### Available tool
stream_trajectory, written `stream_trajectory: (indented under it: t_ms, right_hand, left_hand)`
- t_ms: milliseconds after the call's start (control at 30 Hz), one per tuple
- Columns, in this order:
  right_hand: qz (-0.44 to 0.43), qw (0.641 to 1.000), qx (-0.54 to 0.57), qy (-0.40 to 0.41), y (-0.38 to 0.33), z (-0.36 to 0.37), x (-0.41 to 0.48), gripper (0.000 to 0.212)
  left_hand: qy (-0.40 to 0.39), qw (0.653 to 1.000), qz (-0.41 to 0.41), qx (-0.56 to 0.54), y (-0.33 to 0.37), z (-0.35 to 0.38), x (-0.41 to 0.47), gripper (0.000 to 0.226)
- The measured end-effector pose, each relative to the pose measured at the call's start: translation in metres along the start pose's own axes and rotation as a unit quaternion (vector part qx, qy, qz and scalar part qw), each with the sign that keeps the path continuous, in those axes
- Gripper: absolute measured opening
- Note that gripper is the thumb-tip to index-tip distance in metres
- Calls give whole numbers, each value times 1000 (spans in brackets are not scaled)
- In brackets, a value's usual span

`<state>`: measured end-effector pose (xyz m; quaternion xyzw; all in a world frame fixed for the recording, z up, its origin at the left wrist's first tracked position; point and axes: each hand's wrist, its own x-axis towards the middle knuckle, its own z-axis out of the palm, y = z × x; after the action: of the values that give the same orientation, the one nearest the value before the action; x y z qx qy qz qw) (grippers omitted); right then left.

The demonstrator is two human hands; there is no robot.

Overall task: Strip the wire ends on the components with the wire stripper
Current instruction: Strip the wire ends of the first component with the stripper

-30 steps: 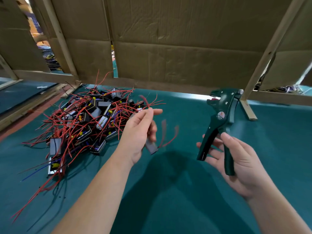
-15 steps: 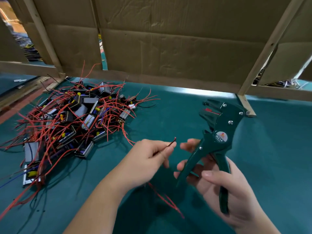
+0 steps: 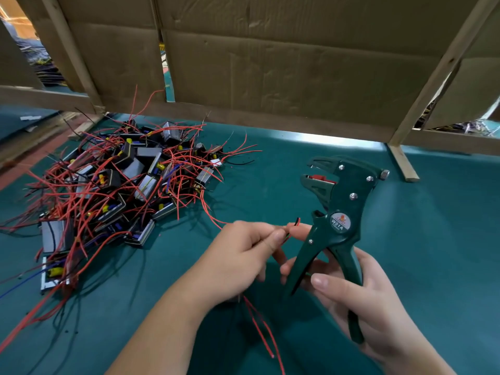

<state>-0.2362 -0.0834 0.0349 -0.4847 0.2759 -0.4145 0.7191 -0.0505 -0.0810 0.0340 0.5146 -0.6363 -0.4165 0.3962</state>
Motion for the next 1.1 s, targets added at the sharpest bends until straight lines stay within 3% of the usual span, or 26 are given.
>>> stream_trajectory:
  t_ms: [100,333,433,567,733,933,1100]
  right_hand:
    - [-6,1000,17,8,0,2,1,57]
    - [-24,999,32,14,-1,3,0,60]
    - [-22,999,40,14,-1,4,-1,57]
    - [-11,999,39,-1,-3,5,-1,56]
    - [1,997,71,5,-6,-1,-2,45]
    - [87,995,43,-29,-9,-11,-10,53]
    - [133,987,19,-85,-9,-11,-12,59]
  left_hand:
    - [60,998,14,-30,-1,0,1,13]
    - [131,977,-11,-167,4,-2,4,15]
    - [122,969,-10,-215,6,-3,4,19]
    - [107,971,9,-214,7,-2,3,10]
    - [143,965,23,-220,10,-6,2,17]
    - [222,956,53,-184,5,-11,4,10]
    - [221,964,70,-127,3,-13,4,12]
